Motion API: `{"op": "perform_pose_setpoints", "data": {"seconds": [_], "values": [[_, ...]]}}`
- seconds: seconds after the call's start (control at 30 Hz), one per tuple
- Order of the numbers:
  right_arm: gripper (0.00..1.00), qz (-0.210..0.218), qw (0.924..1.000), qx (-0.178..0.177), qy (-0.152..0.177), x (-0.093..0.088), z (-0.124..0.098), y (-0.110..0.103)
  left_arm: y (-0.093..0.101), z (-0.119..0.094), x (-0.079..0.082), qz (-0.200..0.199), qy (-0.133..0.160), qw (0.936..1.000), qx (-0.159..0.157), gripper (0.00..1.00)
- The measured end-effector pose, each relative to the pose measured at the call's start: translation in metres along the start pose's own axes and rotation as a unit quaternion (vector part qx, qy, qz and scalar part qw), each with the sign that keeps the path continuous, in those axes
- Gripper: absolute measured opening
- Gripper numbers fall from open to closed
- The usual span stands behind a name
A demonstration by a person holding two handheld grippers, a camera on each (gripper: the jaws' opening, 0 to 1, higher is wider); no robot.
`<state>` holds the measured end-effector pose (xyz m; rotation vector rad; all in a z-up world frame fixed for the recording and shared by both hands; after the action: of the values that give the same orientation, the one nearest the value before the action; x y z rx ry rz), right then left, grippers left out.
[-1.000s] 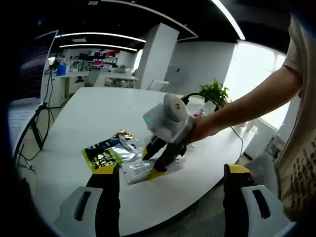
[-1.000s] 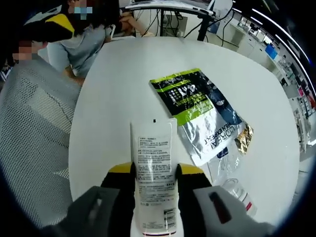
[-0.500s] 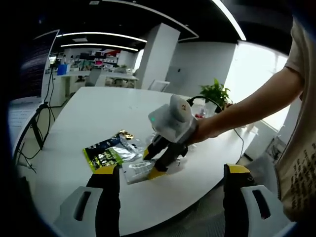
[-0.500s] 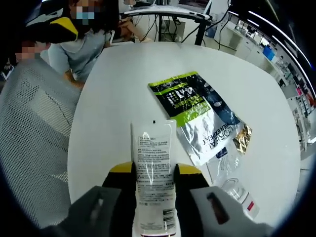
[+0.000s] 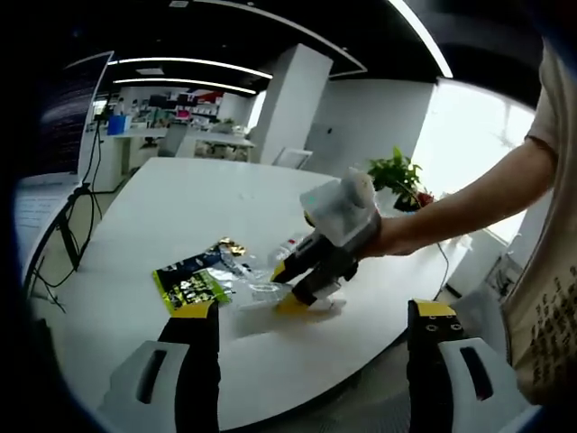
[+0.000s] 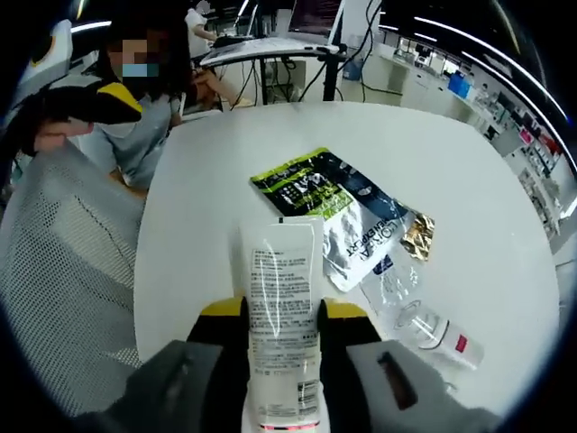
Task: Arrange the skincare products in the storage area until every visible bottle or jar stands upright without overlapping.
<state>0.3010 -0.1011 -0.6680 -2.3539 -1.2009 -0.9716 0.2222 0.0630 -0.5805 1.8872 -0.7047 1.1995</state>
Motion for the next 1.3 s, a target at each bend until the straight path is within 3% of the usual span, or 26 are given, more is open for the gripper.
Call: {"op": "perform_pose_setpoints", "data": {"seconds": [0.23, 0.67, 1.0, 1.17, 1.3], "values": [[0.28, 0.049, 0.9971, -0.026, 0.052, 0.002, -0.023, -0.002, 0.001, 0.0, 0.0, 0.002, -0.001, 1.0, -0.002, 0.83], [0.28, 0.114, 0.9812, -0.057, 0.145, 0.004, -0.067, -0.017, 0.006, 0.001, 0.001, 0.013, -0.001, 0.9998, -0.016, 0.82], [0.28, 0.14, 0.9708, -0.061, 0.186, -0.001, -0.083, -0.03, 0.011, 0.001, 0.006, 0.016, -0.002, 0.9996, -0.025, 0.82], [0.28, 0.167, 0.9569, -0.061, 0.229, 0.0, -0.096, -0.035, 0.014, 0.0, 0.013, 0.009, 0.008, 0.9995, -0.028, 0.82], [0.28, 0.207, 0.9362, -0.052, 0.279, 0.005, -0.112, -0.037, 0.02, 0.002, 0.021, 0.001, 0.019, 0.9991, -0.037, 0.82]]}}
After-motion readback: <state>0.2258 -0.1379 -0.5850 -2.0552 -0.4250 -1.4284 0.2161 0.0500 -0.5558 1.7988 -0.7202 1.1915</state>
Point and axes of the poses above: the point that each gripper's makers call its tool centre point, and the gripper's own axes: z roughly forward along the fingers, y roughly to its right, x roughly out of its top, the point moved 7 cm from there along -z, roughly backward along the fingers, and after that the axes turned 7 degrees about y, right-handed, at the moved point
